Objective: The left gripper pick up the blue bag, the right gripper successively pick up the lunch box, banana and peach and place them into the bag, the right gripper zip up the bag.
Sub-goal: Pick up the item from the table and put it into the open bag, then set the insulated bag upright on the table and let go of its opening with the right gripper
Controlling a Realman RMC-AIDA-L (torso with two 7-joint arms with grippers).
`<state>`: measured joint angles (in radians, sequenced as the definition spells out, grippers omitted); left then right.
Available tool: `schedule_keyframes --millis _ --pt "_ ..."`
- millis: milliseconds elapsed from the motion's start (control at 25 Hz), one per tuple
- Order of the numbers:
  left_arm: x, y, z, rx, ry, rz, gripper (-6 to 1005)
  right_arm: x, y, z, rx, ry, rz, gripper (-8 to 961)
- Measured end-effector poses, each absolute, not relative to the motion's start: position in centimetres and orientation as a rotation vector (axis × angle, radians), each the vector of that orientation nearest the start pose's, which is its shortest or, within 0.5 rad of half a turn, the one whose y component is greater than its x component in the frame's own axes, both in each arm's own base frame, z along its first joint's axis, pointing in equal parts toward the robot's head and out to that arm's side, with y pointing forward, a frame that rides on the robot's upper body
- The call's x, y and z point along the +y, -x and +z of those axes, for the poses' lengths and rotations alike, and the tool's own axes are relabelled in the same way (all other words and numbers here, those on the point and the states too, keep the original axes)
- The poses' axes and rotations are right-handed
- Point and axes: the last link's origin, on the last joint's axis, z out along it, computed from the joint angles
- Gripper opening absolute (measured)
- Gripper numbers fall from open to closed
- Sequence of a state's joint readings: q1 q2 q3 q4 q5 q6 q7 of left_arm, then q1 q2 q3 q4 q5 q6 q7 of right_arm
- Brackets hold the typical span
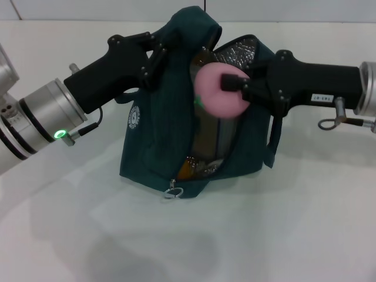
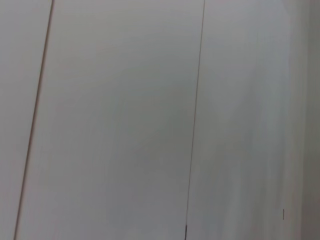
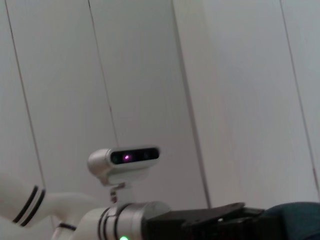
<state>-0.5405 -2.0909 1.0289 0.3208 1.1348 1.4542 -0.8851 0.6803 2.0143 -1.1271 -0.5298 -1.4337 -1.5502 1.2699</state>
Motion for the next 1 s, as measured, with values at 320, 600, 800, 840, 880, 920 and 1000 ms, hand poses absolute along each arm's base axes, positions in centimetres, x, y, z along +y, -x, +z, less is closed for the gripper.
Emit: schedule_keyframes --millis 320,600,800,840,880,920,1000 --pt "34.4 22.4 -2.2 -0.369 2.288 -1.209 43 35.3 -16.7 -1.7 0.242 2.873 1.029 164" --pt "34.3 22.5 -2.2 -0.371 2.287 -1.209 43 34.6 -17.5 -0.1 0.182 2.757 1.106 538" --pt "34.3 22.6 -2.2 -0.374 2.285 -1.208 43 32.0 -20.7 2.4 0.109 2.651 1.145 635" --pt "34.3 22.6 -2.2 -0.374 2.285 -1.208 43 31.4 -21.6 2.7 0.102 2.652 1.112 641" --pt "34.3 22.6 -2.2 -0.375 2.285 -1.207 43 30.7 -22.7 3.0 0.099 2.657 1.07 647" --pt "34.3 22.6 -2.2 -0.375 2.285 -1.207 43 30.0 -23.7 3.1 0.098 2.671 1.02 653" --pt "34.3 22.6 -2.2 -0.374 2.285 -1.207 43 28.8 -25.4 2.9 0.105 2.691 0.944 665"
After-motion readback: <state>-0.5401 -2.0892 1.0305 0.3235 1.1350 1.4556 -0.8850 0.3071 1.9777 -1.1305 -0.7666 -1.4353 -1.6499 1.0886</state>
